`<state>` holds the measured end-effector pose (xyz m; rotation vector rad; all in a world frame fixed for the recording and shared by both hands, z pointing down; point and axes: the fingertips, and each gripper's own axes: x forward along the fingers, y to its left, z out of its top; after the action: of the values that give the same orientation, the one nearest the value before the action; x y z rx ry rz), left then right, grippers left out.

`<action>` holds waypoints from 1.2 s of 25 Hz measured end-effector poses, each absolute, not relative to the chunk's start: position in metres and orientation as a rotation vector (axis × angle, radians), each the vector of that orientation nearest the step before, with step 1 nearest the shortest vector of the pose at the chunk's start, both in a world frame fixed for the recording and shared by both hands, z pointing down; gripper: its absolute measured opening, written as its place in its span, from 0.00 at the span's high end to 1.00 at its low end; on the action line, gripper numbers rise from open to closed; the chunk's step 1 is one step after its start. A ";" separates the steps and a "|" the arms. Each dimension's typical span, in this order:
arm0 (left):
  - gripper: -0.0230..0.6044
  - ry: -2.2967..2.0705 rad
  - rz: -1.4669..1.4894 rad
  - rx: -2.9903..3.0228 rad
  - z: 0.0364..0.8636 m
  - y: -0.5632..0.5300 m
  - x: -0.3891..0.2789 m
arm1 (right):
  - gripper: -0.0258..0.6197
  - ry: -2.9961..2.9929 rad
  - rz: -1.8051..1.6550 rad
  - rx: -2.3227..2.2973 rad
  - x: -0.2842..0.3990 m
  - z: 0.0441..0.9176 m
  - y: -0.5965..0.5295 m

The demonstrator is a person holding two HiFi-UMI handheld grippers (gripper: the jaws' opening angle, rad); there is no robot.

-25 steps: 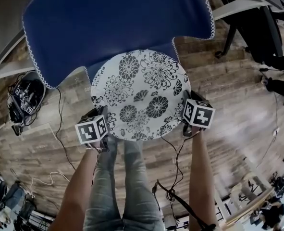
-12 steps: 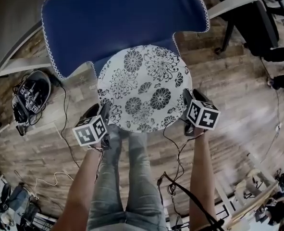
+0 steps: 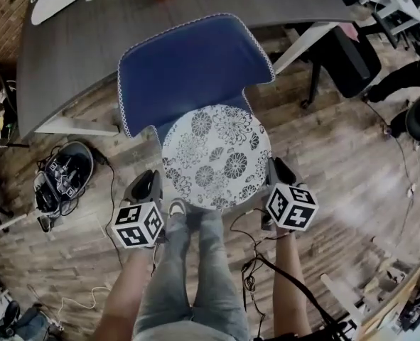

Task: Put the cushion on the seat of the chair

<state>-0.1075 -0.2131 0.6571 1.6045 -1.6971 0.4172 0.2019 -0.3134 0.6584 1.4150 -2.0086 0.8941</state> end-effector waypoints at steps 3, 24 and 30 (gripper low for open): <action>0.89 -1.706 0.354 1.665 0.597 -0.217 -0.112 | 0.89 -2.061 0.788 1.472 0.196 0.598 -0.301; 0.96 -1.819 0.057 2.130 0.309 -0.233 -0.106 | 0.96 -2.333 0.594 1.850 0.217 0.341 -0.223; 0.96 -1.863 0.051 2.129 0.293 -0.233 -0.114 | 0.96 -2.395 0.587 1.901 0.214 0.316 -0.226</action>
<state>-0.1139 -0.2334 0.2931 2.1287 -1.8632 0.0506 0.2141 -0.2256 0.3160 1.9007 -2.3953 0.5866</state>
